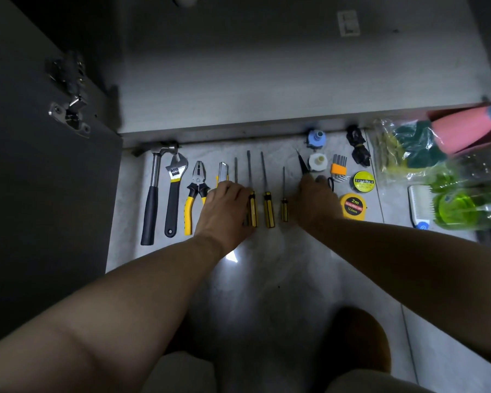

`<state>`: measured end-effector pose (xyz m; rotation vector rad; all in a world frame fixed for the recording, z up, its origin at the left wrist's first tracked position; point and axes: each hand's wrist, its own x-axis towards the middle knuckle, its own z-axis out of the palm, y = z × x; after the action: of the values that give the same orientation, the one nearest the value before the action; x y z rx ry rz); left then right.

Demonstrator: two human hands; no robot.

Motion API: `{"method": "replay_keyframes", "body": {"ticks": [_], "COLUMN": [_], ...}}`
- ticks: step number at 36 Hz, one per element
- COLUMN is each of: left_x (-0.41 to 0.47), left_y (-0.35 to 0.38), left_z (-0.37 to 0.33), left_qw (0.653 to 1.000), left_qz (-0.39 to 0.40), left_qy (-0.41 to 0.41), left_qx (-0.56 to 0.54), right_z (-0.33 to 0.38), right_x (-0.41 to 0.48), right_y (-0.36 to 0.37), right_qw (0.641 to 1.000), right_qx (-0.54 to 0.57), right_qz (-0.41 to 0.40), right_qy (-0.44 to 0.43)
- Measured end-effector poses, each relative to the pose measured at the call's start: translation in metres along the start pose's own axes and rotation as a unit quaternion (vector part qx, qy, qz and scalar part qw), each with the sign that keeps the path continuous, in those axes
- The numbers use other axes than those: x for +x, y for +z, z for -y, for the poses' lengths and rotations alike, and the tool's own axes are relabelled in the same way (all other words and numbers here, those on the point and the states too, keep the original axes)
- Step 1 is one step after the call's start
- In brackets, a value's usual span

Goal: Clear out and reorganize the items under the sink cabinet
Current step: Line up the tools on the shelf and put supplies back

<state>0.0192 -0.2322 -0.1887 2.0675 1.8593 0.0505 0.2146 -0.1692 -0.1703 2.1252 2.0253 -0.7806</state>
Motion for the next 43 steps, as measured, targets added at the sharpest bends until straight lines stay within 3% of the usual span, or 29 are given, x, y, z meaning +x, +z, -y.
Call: {"method": "replay_keyframes", "body": {"ticks": [7,26,34,43], "left_x": [-0.001,0.0,-0.001,0.001], "left_y": [-0.001,-0.001,-0.002,-0.004], "left_z": [-0.002,-0.007,-0.007,-0.007], "left_qw": [1.0,1.0,1.0,1.0], "left_qz": [0.005,0.013,0.013,0.004], "left_qy": [-0.002,0.01,0.01,0.025], "left_qx": [-0.011,-0.001,0.004,0.005], "right_z": [-0.018,-0.017,-0.016,-0.04], "right_x": [0.012,-0.014,-0.019,-0.016], "right_y": [-0.009,0.017,0.011,-0.02], "right_qw": [0.994,0.992,0.99,0.981], "right_qx": [-0.066,-0.052,-0.054,-0.096], "right_qz": [-0.002,0.051,0.082,0.074], "right_qy": [-0.081,-0.105,-0.099,-0.148]}}
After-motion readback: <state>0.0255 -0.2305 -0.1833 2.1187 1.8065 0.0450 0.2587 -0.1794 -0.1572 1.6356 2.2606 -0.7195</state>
